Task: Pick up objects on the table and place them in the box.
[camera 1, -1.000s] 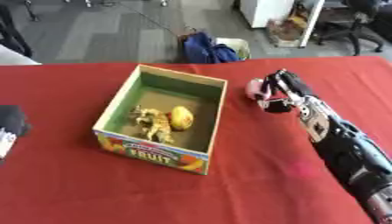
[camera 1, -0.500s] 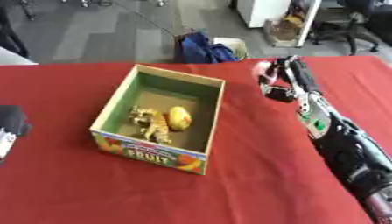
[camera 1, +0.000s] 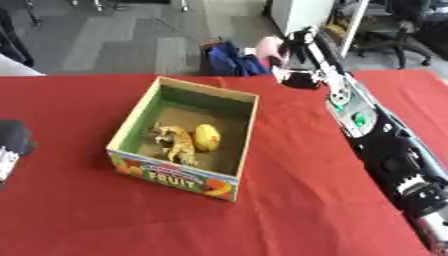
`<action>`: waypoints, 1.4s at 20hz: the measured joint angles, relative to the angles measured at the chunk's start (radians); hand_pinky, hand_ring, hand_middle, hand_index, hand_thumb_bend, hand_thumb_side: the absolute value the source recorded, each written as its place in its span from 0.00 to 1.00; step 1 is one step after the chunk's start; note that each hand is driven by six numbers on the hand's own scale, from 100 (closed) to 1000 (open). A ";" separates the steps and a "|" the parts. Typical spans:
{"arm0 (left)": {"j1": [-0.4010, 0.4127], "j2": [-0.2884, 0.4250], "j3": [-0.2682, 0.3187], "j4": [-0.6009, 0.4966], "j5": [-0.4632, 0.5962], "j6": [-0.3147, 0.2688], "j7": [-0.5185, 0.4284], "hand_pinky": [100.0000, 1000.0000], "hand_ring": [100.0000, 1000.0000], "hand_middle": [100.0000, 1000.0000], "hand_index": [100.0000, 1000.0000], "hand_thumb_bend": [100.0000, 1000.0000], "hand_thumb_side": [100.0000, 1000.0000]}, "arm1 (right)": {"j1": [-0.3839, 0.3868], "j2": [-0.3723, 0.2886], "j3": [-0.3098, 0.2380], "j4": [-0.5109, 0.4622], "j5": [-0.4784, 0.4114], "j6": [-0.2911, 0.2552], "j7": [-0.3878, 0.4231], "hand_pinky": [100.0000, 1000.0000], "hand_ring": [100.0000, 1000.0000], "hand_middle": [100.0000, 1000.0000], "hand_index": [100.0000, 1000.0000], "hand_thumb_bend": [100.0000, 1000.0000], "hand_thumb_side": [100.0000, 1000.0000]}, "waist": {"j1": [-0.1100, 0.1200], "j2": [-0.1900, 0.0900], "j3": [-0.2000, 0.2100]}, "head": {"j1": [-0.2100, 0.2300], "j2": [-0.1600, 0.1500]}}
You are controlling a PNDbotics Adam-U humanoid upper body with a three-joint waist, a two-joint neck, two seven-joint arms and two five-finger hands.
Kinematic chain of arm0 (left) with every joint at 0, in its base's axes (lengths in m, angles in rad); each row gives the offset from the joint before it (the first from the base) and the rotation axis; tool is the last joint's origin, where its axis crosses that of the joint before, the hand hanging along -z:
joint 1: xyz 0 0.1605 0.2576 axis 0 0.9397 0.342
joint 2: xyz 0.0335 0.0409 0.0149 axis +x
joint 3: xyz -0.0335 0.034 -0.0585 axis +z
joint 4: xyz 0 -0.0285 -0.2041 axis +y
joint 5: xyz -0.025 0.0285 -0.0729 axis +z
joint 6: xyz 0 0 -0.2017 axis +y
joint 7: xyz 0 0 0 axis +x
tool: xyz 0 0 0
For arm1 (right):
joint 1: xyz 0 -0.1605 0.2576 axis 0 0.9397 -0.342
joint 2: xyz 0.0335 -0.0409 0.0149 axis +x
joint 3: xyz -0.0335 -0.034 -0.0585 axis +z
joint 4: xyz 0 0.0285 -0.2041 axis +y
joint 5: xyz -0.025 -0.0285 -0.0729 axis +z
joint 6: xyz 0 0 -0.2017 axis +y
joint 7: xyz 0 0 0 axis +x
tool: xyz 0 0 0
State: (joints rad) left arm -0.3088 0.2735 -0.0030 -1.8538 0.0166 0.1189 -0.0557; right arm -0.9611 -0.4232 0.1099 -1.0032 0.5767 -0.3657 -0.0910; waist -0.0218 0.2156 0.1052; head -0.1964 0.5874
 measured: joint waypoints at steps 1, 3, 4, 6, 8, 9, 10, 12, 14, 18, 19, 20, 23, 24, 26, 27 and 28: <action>0.000 0.000 0.000 0.000 0.000 0.000 0.000 0.65 0.58 0.53 0.66 0.34 0.43 | -0.003 0.008 0.014 -0.013 -0.001 -0.010 0.025 0.62 0.46 0.07 0.18 0.00 0.00 | -0.001 0.000 0.003 | 0.000 0.000; 0.000 0.000 0.000 0.000 0.001 0.000 0.000 0.65 0.58 0.53 0.66 0.34 0.43 | -0.007 0.027 0.041 -0.031 0.005 -0.032 0.072 0.63 0.46 0.08 0.18 0.00 0.00 | -0.005 0.000 0.007 | -0.001 0.000; -0.001 0.000 0.000 0.000 0.001 0.000 0.000 0.65 0.58 0.53 0.66 0.34 0.42 | -0.007 0.039 0.052 -0.035 0.012 -0.043 0.092 0.63 0.47 0.09 0.20 0.00 0.00 | -0.005 0.000 0.009 | -0.002 0.000; -0.001 0.000 0.000 0.000 0.001 0.000 0.000 0.65 0.58 0.53 0.66 0.34 0.43 | -0.006 0.062 0.072 -0.034 0.038 -0.068 0.130 0.64 0.48 0.11 0.21 0.00 0.00 | -0.005 0.000 0.012 | -0.004 0.000; -0.001 0.000 0.000 0.000 0.001 0.000 0.000 0.65 0.58 0.53 0.66 0.34 0.43 | 0.001 0.084 0.089 -0.031 0.070 -0.095 0.161 0.65 0.49 0.12 0.23 0.00 0.00 | -0.006 0.000 0.013 | -0.005 0.000; -0.001 0.000 0.000 0.000 0.001 0.000 0.000 0.65 0.58 0.53 0.66 0.34 0.43 | 0.008 0.094 0.096 -0.025 0.087 -0.108 0.174 0.65 0.49 0.13 0.24 0.00 0.00 | -0.006 0.000 0.013 | -0.005 0.000; -0.001 0.000 0.000 0.000 0.001 0.000 0.000 0.65 0.58 0.53 0.66 0.34 0.43 | 0.014 0.104 0.103 -0.018 0.101 -0.120 0.186 0.65 0.50 0.15 0.26 0.00 0.00 | -0.006 0.000 0.013 | -0.005 0.000; -0.001 0.000 0.000 0.000 0.001 0.000 0.000 0.65 0.58 0.53 0.66 0.34 0.43 | 0.025 0.120 0.113 -0.004 0.130 -0.141 0.206 0.67 0.52 0.22 0.34 0.00 0.00 | -0.006 0.000 0.012 | -0.004 0.000; -0.001 0.000 0.000 0.000 0.001 0.000 0.000 0.65 0.58 0.53 0.66 0.34 0.43 | 0.037 0.132 0.120 0.005 0.146 -0.157 0.221 0.70 0.57 0.37 0.50 0.08 0.01 | -0.006 0.000 0.009 | -0.002 0.000; -0.001 0.000 0.000 0.000 0.001 0.000 0.000 0.65 0.58 0.53 0.66 0.34 0.43 | 0.057 0.139 0.125 0.014 0.154 -0.184 0.249 0.77 0.72 0.68 0.79 0.30 0.32 | -0.006 0.000 -0.001 | 0.003 0.000; -0.001 0.000 0.000 0.000 0.001 0.000 0.000 0.65 0.58 0.53 0.66 0.34 0.43 | 0.059 0.139 0.125 0.014 0.154 -0.189 0.256 0.77 0.72 0.69 0.80 0.31 0.33 | -0.005 0.000 -0.003 | 0.005 0.000; -0.001 0.000 0.000 0.000 0.001 0.000 0.000 0.65 0.58 0.53 0.66 0.34 0.43 | 0.062 0.139 0.125 0.014 0.153 -0.192 0.263 0.78 0.75 0.76 0.85 0.39 0.41 | -0.005 0.000 -0.005 | 0.006 0.000; -0.001 0.000 0.000 0.000 0.001 0.001 0.000 0.65 0.58 0.53 0.66 0.34 0.43 | 0.066 0.136 0.119 -0.007 0.143 -0.189 0.275 0.80 0.78 0.81 0.88 0.44 0.46 | -0.005 0.000 -0.013 | 0.010 0.000; 0.000 0.000 0.000 0.000 0.001 0.001 0.001 0.65 0.58 0.53 0.66 0.34 0.43 | 0.069 0.133 0.116 -0.018 0.133 -0.186 0.279 0.80 0.78 0.81 0.88 0.44 0.46 | -0.005 0.000 -0.016 | 0.011 0.000; 0.001 0.000 0.000 0.000 0.001 0.002 0.002 0.65 0.58 0.53 0.66 0.34 0.43 | 0.077 0.121 0.110 -0.046 0.107 -0.178 0.285 0.80 0.77 0.79 0.86 0.42 0.42 | -0.004 0.000 -0.022 | 0.014 0.000; 0.001 0.000 0.001 0.000 0.001 0.002 0.003 0.65 0.58 0.53 0.66 0.34 0.43 | 0.083 0.113 0.107 -0.065 0.088 -0.172 0.284 0.79 0.76 0.78 0.85 0.41 0.40 | -0.004 0.000 -0.025 | 0.017 0.001; 0.002 0.000 0.001 0.000 0.001 0.002 0.004 0.65 0.58 0.53 0.66 0.34 0.43 | 0.091 0.104 0.105 -0.087 0.065 -0.165 0.281 0.78 0.74 0.73 0.83 0.37 0.35 | -0.004 -0.001 -0.029 | 0.019 0.001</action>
State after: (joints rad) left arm -0.3070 0.2734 -0.0020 -1.8538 0.0173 0.1205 -0.0519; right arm -0.8699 -0.3196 0.2149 -1.0903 0.6412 -0.5310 0.1898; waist -0.0256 0.2149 0.0759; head -0.1769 0.5884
